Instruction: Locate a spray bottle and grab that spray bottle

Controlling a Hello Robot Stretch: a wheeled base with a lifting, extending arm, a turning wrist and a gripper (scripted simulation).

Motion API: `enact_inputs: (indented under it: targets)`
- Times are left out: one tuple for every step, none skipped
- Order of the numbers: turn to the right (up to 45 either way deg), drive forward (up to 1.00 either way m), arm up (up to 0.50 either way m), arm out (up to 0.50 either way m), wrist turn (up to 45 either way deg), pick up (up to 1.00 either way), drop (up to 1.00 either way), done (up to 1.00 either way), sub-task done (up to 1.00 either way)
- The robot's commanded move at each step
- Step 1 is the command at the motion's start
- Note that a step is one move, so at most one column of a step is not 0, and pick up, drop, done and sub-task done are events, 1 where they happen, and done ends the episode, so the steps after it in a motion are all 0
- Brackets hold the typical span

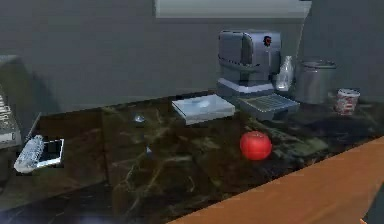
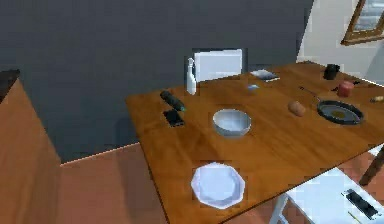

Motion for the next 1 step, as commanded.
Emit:
enact_inputs:
  targets:
    - [45.0, 0.0, 0.0, 0.0, 0.0, 0.0, 0.0, 0.0, 0.0]
